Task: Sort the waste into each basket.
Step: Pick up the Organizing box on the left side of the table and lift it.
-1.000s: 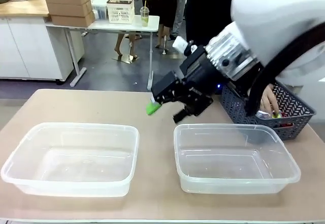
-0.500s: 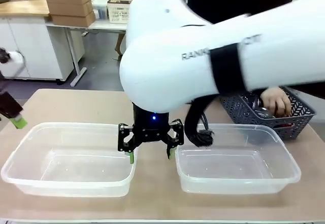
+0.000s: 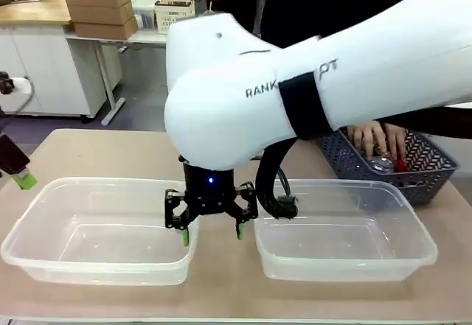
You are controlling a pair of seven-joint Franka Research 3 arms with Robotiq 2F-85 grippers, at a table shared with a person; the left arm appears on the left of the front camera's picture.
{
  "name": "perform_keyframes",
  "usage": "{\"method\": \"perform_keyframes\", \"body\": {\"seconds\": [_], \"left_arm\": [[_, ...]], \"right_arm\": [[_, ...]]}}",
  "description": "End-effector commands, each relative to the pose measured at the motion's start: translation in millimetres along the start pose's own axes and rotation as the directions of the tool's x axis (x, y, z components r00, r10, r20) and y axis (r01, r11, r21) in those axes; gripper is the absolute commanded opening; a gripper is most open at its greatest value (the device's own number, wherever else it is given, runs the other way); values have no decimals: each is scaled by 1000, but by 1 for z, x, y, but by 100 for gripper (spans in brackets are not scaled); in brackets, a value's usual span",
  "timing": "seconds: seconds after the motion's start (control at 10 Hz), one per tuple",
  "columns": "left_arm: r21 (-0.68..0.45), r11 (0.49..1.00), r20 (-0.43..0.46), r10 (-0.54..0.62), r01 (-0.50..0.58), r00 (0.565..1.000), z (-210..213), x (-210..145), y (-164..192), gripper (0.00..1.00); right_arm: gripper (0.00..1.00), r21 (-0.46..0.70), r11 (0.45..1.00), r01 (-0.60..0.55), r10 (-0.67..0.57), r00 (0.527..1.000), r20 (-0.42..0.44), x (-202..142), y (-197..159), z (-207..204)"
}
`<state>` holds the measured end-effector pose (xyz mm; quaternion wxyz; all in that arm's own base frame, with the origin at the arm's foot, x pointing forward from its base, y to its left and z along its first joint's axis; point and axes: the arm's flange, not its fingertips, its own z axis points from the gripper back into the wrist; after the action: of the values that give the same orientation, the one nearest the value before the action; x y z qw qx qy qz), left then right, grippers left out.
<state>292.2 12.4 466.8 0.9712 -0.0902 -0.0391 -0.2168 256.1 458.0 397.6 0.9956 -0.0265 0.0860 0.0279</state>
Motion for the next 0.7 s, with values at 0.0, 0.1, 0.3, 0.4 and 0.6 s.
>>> {"method": "perform_keyframes", "body": {"seconds": [0.0,0.1,0.3,0.4,0.6], "left_arm": [[38,997,-158,-67,74,985,-52,-10,-1,100],[63,997,-168,-33,44,985,-68,-11,-3,100],[75,997,-213,-11,28,977,-98,-5,-9,100],[36,998,-241,-33,42,970,-110,-2,-12,100],[37,997,-243,-50,61,969,-121,-1,-15,43]], "right_arm": [[100,28,994,107,-108,993,44,18,35,-9],[100,25,994,107,-108,993,53,21,42,-15],[100,1,993,118,-117,990,76,24,54,-25],[100,11,993,114,-114,990,79,24,53,-26],[40,-20,994,103,-100,988,120,19,48,-25]]}}
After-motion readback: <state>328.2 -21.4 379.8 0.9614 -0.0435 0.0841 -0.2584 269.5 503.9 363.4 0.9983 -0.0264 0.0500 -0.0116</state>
